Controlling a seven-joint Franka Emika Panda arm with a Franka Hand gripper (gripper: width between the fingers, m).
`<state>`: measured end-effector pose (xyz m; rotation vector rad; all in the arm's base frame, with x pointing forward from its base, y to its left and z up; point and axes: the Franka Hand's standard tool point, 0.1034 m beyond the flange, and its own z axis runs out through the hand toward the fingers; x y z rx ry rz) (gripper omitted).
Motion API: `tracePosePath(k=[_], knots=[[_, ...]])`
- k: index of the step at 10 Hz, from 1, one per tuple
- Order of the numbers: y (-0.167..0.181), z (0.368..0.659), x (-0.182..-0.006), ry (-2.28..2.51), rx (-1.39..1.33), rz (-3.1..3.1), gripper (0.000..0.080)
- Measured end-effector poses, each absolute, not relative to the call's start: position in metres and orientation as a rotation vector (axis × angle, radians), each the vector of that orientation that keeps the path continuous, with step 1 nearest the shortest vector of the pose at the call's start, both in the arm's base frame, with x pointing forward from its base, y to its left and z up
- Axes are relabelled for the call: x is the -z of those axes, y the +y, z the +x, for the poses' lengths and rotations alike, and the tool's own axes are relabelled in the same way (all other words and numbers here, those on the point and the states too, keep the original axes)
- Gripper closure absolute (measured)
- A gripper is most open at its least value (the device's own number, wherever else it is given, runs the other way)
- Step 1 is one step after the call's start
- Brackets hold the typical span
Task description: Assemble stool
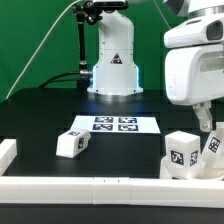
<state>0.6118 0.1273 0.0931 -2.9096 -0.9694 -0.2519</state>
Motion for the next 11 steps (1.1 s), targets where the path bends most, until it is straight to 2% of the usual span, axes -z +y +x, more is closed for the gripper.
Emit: tracePosePath(k=[4, 6, 11], knots=[[0.1202, 0.6133, -0.0925, -1.364, 0.257, -2.795, 0.0151], [0.1213, 0.6152, -0.0905, -1.773, 0.249, -2.629, 0.0151], [0.1223, 0.6211, -0.0879, -2.339, 0.160, -2.260, 0.0151]])
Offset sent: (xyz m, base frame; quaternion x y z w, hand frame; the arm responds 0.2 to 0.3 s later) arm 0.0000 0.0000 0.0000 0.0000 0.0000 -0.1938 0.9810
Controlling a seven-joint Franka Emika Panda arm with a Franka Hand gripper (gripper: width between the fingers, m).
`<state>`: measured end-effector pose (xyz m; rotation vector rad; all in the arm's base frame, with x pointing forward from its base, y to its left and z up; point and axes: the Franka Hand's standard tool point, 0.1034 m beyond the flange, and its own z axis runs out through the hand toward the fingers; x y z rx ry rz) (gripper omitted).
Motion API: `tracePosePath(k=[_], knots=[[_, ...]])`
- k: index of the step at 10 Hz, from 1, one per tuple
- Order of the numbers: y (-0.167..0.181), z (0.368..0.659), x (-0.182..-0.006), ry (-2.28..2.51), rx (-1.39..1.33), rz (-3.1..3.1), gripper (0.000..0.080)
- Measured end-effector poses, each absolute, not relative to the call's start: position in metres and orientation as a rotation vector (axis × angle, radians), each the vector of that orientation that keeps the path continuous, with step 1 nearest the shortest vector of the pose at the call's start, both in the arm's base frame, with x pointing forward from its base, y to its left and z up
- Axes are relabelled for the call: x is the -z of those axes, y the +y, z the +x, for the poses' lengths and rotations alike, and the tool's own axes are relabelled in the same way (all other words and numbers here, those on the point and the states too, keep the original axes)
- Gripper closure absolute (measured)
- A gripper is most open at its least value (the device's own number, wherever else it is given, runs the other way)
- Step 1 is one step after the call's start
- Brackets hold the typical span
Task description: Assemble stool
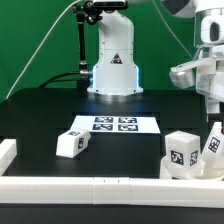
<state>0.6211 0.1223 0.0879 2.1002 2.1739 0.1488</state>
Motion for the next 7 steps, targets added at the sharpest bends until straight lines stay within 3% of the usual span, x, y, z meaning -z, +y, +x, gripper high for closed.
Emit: tracePosePath(k=[5, 7], knots=[[0.1178, 0.6252, -0.0850, 2.386, -0.085, 1.785, 0.0151], [0.1173, 0.6251, -0.0847, 2.385, -0.084, 1.787, 0.0417]])
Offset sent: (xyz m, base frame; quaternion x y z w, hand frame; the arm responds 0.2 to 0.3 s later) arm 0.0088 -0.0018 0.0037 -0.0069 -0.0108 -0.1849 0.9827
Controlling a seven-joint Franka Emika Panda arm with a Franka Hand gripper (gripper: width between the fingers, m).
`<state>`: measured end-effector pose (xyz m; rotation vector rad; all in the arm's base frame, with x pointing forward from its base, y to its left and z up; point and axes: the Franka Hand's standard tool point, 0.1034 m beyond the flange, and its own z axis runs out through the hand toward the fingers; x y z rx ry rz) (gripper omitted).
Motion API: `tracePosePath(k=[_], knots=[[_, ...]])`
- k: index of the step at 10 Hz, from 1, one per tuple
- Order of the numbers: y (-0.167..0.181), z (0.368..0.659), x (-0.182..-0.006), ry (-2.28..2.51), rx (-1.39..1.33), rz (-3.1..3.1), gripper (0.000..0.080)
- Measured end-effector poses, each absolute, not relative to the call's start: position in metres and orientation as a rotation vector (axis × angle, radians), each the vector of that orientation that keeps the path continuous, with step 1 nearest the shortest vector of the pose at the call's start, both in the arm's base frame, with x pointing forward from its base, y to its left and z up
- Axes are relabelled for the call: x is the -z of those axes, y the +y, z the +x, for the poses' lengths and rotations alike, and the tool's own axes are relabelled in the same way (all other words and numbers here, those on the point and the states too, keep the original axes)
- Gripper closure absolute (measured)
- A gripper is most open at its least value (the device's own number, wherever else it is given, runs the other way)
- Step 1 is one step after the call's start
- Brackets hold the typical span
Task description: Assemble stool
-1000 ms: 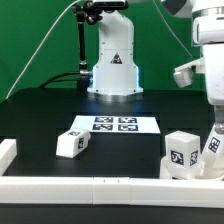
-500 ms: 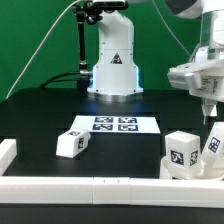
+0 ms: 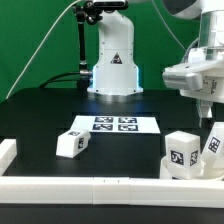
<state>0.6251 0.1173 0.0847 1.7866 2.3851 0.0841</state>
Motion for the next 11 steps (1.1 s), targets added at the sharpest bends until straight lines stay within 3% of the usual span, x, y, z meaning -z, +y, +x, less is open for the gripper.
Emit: tracePosePath(k=[2, 11], knots=[[0.116, 0.626, -0.085, 2.381, -0.084, 1.791, 0.0459], [0.100, 0.627, -0.085, 1.836, -0.108, 2.401, 0.0459]])
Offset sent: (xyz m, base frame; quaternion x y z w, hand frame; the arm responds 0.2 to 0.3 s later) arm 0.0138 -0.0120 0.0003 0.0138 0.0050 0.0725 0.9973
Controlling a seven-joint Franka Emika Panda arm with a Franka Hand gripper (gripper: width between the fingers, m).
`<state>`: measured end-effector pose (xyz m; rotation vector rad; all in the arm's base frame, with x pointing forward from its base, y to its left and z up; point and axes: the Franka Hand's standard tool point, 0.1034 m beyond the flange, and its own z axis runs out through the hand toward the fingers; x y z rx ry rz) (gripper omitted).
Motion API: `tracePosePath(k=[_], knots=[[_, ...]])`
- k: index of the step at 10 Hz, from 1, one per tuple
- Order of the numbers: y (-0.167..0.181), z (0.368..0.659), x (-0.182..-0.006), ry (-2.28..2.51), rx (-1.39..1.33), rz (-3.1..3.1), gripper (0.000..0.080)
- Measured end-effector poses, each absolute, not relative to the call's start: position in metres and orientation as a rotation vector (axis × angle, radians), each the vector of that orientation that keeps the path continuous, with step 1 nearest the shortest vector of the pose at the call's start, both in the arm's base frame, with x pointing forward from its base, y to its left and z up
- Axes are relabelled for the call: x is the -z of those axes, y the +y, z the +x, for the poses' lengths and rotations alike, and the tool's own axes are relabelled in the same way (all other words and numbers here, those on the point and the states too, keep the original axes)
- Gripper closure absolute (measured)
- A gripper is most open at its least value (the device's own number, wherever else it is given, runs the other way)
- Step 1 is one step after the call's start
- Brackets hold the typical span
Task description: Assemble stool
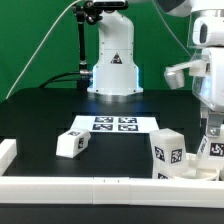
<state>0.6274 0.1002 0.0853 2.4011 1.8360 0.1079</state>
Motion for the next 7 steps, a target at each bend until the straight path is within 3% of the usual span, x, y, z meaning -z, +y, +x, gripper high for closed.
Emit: tracePosePath(k=[7], knots=[[0.1016, 0.6230, -0.0839, 0.963, -0.379, 2.932, 0.0459]])
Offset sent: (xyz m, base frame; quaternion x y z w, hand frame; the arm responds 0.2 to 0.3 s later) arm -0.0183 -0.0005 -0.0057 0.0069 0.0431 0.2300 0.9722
